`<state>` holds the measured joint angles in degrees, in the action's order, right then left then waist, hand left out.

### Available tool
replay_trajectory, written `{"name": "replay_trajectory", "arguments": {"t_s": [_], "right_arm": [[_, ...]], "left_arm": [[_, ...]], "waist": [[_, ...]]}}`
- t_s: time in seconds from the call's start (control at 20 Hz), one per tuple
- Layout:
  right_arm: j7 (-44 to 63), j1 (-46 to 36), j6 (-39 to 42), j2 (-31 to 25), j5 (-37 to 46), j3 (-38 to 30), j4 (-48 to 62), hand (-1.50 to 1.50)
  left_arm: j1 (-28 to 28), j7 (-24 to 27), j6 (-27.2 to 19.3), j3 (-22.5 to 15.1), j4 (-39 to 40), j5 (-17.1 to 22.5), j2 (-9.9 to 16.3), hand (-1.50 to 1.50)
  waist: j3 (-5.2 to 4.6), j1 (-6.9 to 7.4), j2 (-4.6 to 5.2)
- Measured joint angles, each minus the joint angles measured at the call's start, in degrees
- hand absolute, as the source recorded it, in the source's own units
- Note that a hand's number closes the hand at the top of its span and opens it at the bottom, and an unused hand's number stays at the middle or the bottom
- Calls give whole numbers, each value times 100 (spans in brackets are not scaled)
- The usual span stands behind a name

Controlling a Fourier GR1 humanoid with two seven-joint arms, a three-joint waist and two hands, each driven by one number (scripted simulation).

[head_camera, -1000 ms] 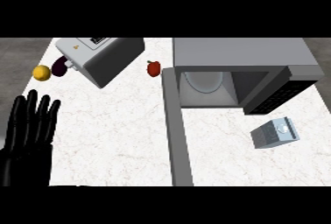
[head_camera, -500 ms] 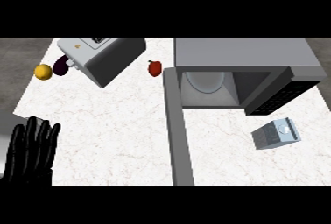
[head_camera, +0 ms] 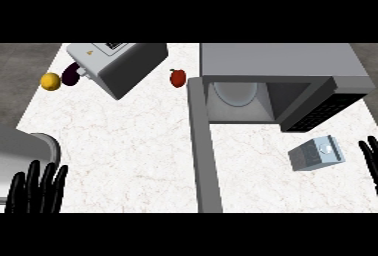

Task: Pick up the milk, place it into the microwave and close the microwave

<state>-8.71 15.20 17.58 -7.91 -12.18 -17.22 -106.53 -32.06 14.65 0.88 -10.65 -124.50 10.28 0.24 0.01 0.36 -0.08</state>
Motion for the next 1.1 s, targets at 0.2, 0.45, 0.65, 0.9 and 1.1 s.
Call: {"name": "replay_trajectory", "arguments": {"t_s": [0.2,0.45,0.65,0.9,1.1], "right_arm": [[-341,-181,-96,73,290,-55,558,-150],[-896,-480,-371,132,633,-221,1459,-150],[-1381,-673,-541,100,889,-337,2235,-150],[-2237,-1024,-633,-49,1170,-450,3520,-150],[-2875,-1382,-668,-237,1283,-546,4468,-150]], "left_arm": [[-91,146,76,70,80,66,65,-150],[-512,381,220,-14,-69,79,120,-150],[-673,610,352,40,10,138,161,-150],[-724,815,419,78,218,153,149,-150],[-690,760,374,51,187,157,132,-150]], "waist": [[0,-4,3],[0,16,3],[1,18,4],[2,17,8],[2,14,9]]}}
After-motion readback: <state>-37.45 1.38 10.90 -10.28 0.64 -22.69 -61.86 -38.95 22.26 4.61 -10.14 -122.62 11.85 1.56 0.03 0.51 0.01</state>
